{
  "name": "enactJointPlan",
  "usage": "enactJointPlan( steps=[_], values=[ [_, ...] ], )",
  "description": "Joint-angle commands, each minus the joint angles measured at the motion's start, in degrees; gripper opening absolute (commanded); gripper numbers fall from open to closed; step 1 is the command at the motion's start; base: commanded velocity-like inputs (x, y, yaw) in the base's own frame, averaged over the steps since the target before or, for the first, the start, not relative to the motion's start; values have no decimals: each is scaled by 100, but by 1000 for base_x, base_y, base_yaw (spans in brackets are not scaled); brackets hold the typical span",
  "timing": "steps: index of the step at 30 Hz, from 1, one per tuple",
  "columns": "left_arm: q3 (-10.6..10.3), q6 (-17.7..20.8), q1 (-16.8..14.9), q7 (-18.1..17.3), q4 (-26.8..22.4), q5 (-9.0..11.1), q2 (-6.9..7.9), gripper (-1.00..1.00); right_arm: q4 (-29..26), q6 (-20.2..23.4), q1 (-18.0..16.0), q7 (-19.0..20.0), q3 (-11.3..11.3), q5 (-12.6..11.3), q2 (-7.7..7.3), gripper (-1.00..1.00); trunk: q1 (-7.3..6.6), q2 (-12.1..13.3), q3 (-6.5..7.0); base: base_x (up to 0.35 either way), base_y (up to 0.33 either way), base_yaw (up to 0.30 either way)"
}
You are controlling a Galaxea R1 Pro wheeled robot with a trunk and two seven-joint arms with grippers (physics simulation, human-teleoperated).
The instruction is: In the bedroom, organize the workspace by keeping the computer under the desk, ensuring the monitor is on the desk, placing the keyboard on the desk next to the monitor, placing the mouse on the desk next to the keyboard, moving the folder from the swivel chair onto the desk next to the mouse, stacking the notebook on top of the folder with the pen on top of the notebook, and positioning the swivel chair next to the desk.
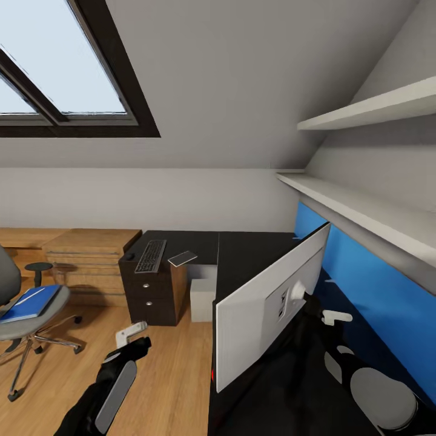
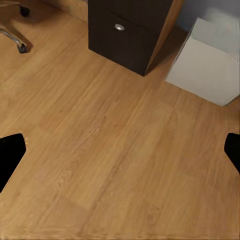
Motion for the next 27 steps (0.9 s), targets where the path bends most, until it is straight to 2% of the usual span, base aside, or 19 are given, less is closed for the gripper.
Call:
enactJointPlan(
  steps=[1,4,11,27],
  values=[
    [-12,23,-3,62,185,30,0,100,-1,-18,-5,21,-59,-8,-1,-100,2,-8,-5,0,0,0],
    [-4,-16,-3,96,560,-19,-3,100,-3,-24,-5,21,-59,0,32,-100,2,-8,-5,0,0,0],
    [-4,-19,-3,74,577,-13,-7,100,-4,-27,-5,21,-59,90,34,-100,2,-8,-5,0,-76,0],
    [6,-15,-3,77,580,4,4,100,4,-33,-5,21,-59,106,37,-100,2,-8,-5,36,-57,0]
  ],
)
